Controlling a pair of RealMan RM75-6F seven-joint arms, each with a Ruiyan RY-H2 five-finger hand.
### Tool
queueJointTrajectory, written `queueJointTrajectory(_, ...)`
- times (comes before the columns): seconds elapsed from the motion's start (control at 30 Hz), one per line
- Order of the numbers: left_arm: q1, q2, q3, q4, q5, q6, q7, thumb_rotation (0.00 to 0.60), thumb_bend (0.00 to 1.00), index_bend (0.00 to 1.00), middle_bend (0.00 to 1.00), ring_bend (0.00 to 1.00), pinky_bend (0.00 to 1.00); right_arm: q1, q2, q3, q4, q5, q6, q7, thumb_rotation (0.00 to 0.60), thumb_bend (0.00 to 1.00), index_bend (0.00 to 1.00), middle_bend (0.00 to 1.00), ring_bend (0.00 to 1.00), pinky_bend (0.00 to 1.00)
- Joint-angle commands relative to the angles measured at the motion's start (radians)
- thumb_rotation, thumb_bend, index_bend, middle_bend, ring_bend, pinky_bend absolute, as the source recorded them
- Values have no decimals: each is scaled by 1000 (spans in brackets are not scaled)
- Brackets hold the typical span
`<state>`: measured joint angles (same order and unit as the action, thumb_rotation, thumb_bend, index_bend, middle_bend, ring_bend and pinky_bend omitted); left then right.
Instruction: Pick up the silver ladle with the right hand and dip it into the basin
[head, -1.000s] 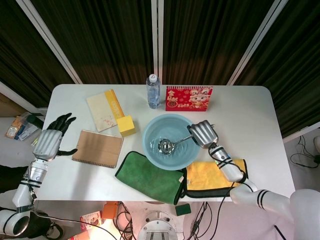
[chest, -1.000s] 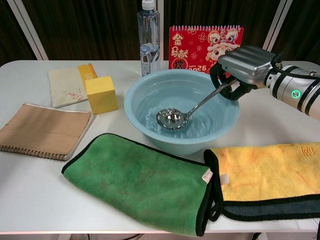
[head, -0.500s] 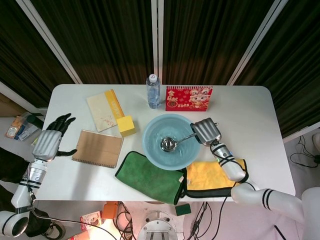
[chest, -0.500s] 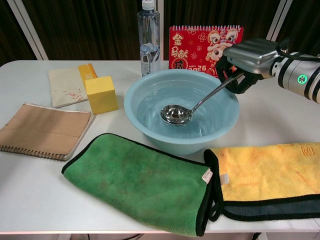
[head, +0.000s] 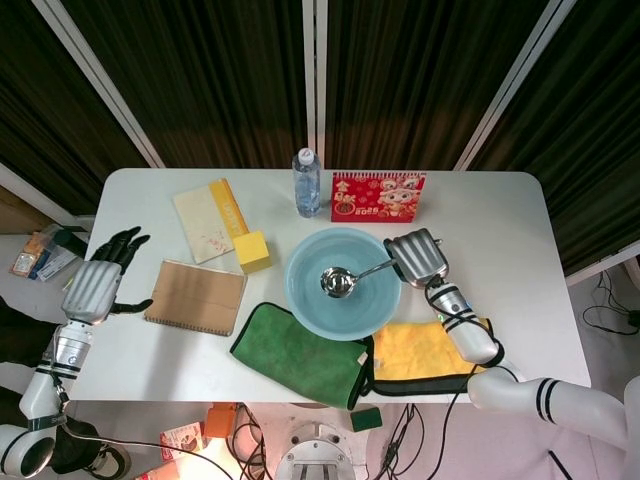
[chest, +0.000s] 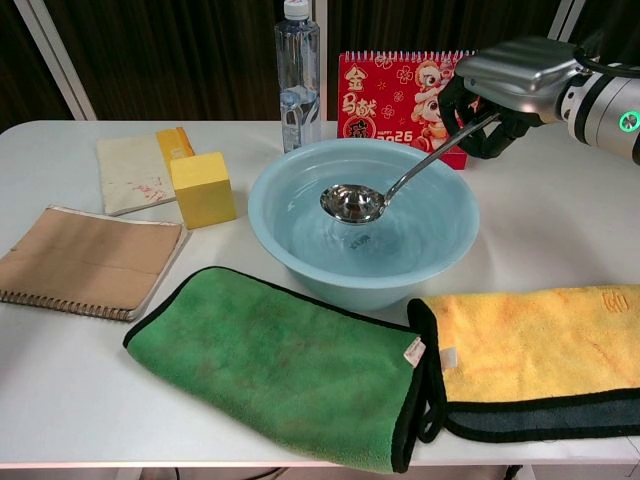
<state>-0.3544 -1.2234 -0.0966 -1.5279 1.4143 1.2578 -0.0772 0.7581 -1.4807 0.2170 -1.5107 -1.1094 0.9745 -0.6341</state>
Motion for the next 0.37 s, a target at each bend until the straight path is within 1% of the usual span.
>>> queueJointTrajectory(0.03,-1,-1,-1,0,-2,-2,0,600,44,114,10,25,177,7,11,1,-18,2,14,-18,600,538,886,635,806,924)
queueJointTrajectory(0.37,-3,0,-1,4,-1,-8,-4,600,44,114,10,25,177,26,52,10,-84,47,46,-73,600,539,883,635,806,924)
